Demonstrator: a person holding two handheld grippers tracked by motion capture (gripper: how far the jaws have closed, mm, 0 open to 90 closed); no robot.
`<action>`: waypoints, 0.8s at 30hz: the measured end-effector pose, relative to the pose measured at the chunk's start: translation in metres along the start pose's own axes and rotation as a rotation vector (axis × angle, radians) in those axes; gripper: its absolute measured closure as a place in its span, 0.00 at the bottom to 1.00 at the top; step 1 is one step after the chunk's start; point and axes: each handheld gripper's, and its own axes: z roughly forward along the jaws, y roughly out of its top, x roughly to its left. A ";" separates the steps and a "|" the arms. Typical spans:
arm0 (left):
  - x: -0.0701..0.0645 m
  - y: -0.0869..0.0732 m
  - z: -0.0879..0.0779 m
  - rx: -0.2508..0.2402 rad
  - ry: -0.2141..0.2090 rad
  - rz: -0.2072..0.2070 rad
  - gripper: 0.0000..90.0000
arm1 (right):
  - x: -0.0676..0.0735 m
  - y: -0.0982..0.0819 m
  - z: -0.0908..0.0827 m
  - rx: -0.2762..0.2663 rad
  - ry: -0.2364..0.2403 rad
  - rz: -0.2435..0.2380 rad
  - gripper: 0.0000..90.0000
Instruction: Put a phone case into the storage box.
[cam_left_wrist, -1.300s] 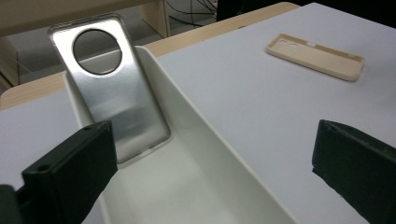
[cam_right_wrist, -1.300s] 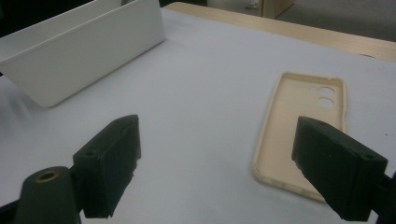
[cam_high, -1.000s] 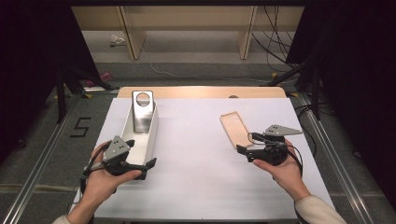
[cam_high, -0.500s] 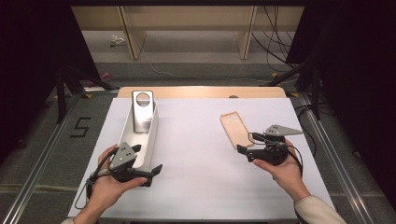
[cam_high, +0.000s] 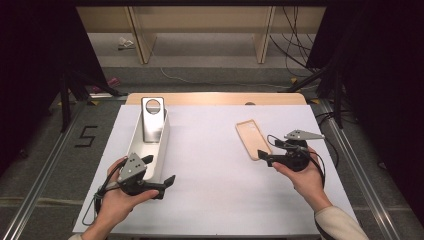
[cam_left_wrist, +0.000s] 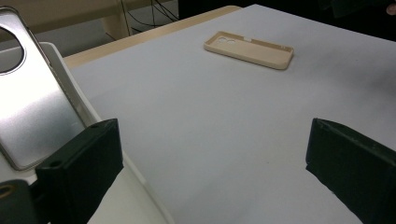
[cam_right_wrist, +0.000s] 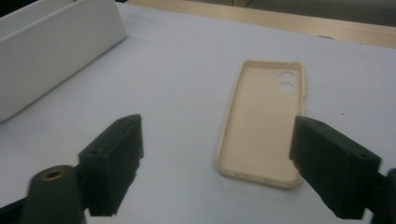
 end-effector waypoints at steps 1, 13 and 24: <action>-0.001 0.000 0.000 0.000 0.003 -0.002 0.05 | -0.002 0.000 0.002 0.007 -0.004 0.001 0.33; -0.001 -0.003 -0.001 -0.011 0.008 0.003 0.09 | -0.025 0.005 0.018 0.140 -0.128 -0.023 1.00; 0.002 -0.005 -0.001 -0.015 0.011 0.007 0.09 | -0.051 0.003 0.038 0.246 -0.214 0.042 1.00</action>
